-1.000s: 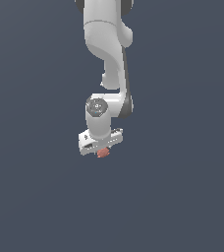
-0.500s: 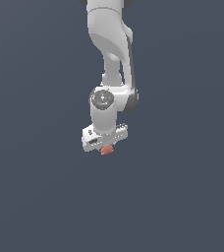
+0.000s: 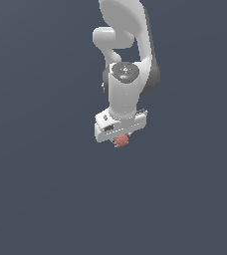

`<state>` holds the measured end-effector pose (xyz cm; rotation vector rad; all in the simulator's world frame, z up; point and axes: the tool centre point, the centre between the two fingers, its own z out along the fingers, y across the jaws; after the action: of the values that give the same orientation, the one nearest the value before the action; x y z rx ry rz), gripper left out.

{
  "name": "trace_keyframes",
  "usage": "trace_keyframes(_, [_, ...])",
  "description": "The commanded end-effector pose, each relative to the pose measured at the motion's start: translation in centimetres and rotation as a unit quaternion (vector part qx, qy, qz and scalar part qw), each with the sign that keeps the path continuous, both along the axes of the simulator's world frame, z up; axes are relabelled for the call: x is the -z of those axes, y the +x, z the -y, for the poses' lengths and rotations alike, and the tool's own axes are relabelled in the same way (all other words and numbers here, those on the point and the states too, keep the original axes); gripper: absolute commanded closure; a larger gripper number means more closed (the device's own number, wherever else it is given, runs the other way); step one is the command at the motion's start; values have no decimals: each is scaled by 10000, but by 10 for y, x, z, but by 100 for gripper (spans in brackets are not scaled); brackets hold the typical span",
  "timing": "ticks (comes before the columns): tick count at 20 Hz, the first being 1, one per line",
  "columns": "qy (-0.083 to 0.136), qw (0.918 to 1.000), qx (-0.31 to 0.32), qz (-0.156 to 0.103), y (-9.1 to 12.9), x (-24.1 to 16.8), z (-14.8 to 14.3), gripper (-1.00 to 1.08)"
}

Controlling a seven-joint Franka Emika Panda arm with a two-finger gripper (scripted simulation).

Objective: Pick up the object and move it to a goal position.

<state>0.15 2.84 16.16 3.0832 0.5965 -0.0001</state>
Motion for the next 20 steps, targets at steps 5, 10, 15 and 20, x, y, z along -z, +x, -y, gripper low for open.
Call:
trace_keyframes(5, [-4,10000,-2,0,0,-70,-45,108])
trace_keyframes(10, [-4,10000,-2,0,0,-124,-78,108])
trace_keyframes(15, [-1,10000,-2,0,1,-175,-111,108])
trace_keyframes(20, [-1,10000,-2,0,3,-219,-139,108])
